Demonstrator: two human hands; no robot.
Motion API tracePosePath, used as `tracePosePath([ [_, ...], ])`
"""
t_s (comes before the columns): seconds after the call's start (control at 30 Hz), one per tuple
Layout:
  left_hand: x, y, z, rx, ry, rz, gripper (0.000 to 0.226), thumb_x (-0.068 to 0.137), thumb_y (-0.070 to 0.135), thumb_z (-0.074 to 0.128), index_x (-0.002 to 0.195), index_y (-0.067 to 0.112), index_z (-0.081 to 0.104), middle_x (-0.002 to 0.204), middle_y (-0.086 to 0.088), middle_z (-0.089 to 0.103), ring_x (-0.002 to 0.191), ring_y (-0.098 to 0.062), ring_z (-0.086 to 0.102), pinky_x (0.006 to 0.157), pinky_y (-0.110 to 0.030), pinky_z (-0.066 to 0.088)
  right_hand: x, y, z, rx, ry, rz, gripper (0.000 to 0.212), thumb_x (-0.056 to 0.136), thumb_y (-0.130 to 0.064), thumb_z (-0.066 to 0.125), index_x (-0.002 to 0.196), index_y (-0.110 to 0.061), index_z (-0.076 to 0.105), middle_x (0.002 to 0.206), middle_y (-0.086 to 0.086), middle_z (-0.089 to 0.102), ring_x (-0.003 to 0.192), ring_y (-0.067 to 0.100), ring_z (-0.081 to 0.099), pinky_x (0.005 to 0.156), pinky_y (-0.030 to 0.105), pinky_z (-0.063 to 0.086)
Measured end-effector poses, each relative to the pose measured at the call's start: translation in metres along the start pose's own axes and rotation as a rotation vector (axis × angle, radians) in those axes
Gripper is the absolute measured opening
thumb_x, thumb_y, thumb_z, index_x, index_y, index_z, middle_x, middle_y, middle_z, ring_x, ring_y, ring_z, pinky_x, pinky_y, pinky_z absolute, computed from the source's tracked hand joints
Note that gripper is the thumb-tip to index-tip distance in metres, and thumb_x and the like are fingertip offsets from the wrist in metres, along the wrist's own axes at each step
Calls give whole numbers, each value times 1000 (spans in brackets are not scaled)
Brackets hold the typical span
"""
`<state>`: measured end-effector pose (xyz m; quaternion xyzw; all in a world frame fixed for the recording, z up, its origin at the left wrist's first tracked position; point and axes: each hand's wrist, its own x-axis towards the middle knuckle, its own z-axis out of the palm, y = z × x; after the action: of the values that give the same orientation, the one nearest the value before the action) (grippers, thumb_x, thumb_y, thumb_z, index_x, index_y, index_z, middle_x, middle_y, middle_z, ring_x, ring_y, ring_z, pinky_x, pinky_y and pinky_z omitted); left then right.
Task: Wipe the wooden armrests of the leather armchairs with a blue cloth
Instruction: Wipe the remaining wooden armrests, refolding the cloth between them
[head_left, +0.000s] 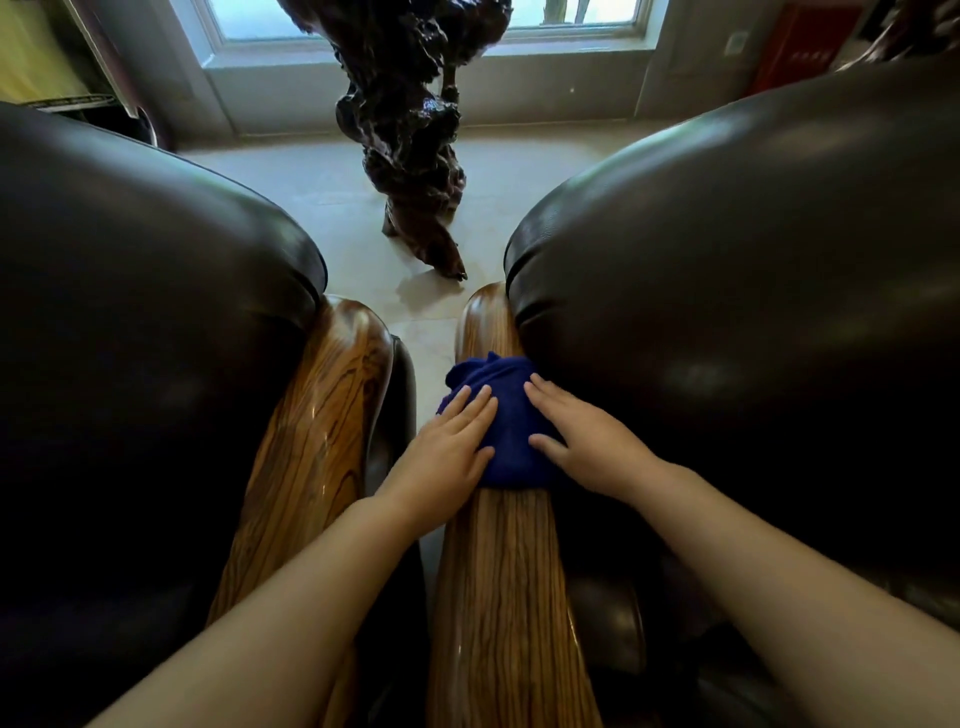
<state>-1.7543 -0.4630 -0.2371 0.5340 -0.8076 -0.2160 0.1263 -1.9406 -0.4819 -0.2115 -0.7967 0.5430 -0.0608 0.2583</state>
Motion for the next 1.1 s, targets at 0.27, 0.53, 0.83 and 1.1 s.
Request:
tracePosePath([
  [0.27, 24, -3, -14, -135, -111, -76, 68, 91, 24, 52, 145, 19, 12, 156, 1, 7, 142, -11, 3, 111, -22, 3, 8, 1, 7, 194, 107, 51, 65, 87, -21, 60, 143, -16, 27, 155, -2, 20, 140, 10, 19, 109, 18, 11],
  [0.53, 36, -4, -23, -248, -48, -189, 63, 86, 21, 60, 141, 21, 29, 148, -4, 35, 133, -18, 35, 104, -26, 28, 18, 4, 4, 240, 182, 121, 57, 84, -22, 65, 136, -19, 43, 146, -3, 39, 133, 13, 36, 105, 18, 20],
  [0.83, -5, 14, -17, -152, 126, -127, 36, 77, 16, 69, 112, 22, 62, 114, -2, 63, 99, -5, 53, 90, -23, 41, -26, -14, 9, -28, 279, 115, 28, 81, -29, 63, 109, -24, 65, 108, -3, 69, 101, 18, 62, 89, 34, 48],
  [1.1, -40, 45, -10, -66, 129, -137, 25, 79, 14, 64, 103, 21, 62, 110, 1, 59, 93, -6, 51, 80, -18, 37, -68, -22, 29, 78, 278, 172, 33, 81, -27, 64, 113, -29, 60, 108, -7, 68, 98, 7, 62, 87, 25, 49],
])
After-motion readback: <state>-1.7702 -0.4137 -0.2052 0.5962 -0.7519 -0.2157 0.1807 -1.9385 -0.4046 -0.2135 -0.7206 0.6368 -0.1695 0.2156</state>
